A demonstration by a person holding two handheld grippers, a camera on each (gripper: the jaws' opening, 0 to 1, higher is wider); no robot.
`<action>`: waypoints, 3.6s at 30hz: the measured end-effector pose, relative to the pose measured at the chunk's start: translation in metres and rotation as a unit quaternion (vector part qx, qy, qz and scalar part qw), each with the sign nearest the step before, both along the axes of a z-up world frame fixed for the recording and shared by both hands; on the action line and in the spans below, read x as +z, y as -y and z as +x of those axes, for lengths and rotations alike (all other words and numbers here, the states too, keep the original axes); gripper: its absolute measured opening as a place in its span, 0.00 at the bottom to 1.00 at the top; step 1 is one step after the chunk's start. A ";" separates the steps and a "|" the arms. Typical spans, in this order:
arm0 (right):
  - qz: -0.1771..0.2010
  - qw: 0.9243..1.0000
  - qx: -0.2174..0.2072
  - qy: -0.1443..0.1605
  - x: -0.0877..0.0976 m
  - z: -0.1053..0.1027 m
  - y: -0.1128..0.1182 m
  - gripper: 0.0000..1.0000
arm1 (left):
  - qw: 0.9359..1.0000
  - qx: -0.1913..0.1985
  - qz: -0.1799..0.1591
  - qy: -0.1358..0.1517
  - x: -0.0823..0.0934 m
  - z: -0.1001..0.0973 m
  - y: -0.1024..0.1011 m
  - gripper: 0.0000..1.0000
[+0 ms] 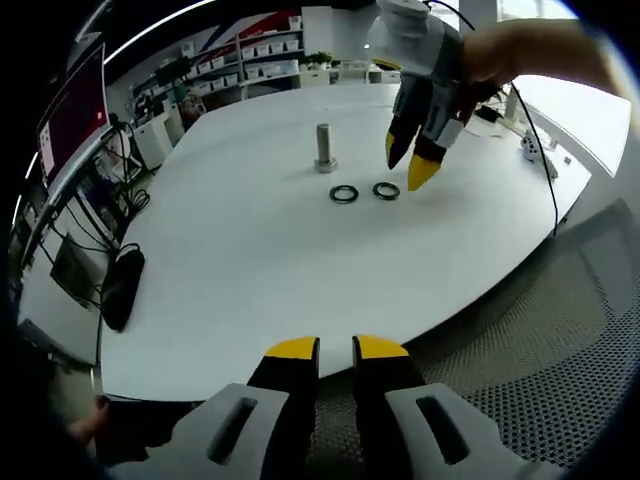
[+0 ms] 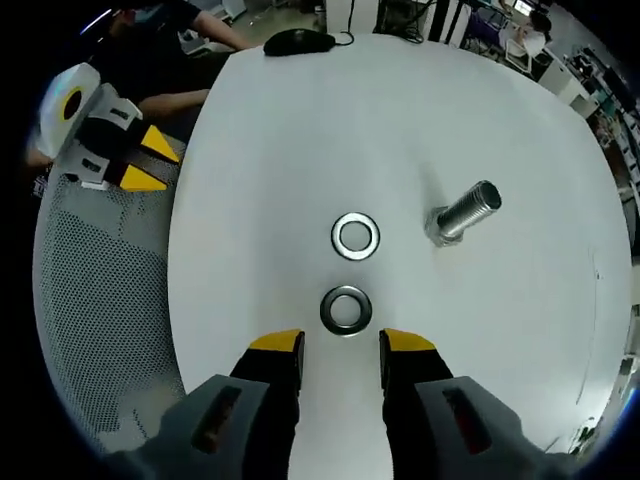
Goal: Place the washer onto the threaded stud by aligning its center hole with the stud, sliding it down to the base, and recovering from edge contact or off-axis alignment until the washer reaches the visible bottom stop.
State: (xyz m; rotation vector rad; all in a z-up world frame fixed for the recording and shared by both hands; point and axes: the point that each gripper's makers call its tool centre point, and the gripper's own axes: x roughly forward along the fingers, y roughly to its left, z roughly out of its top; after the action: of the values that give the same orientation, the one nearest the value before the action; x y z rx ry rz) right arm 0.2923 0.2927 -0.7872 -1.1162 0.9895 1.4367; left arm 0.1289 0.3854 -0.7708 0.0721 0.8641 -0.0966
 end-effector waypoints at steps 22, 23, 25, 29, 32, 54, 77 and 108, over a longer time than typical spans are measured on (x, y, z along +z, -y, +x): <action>-0.041 0.998 0.052 0.015 -0.014 0.002 -0.002 0.36 | 1.000 -0.004 -0.002 -0.003 -0.002 0.000 0.001 0.12; -0.044 0.997 0.058 0.016 -0.014 0.002 -0.002 0.36 | 1.000 -0.003 -0.002 -0.002 -0.001 0.000 0.001 0.12; -0.049 0.997 0.063 0.017 -0.014 0.002 -0.003 0.36 | 1.000 -0.004 -0.001 -0.003 -0.002 0.000 0.001 0.12; -0.056 0.996 0.070 0.019 -0.014 0.003 -0.003 0.34 | 1.000 -0.004 -0.001 -0.003 -0.002 0.000 0.001 0.12; -0.039 0.998 0.046 0.013 -0.014 0.011 -0.005 0.27 | 1.000 -0.004 -0.001 -0.003 -0.002 0.000 0.001 0.12; -0.049 0.988 0.137 0.052 -0.014 0.007 -0.011 0.31 | 1.000 -0.004 -0.002 -0.002 -0.002 0.000 0.001 0.12; -0.064 0.976 0.201 0.056 -0.016 0.001 -0.012 0.26 | 1.000 -0.002 -0.003 -0.002 -0.002 0.000 0.001 0.12; 0.009 0.999 -0.034 0.038 -0.006 0.012 0.009 0.24 | 1.000 0.000 -0.003 -0.002 -0.002 0.000 0.001 0.12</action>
State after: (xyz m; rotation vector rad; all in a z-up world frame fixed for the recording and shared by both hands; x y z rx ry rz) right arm 0.3041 0.2835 -0.7929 -1.1064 0.9489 1.3370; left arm 0.1286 0.3845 -0.7728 0.0672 0.8676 -0.0999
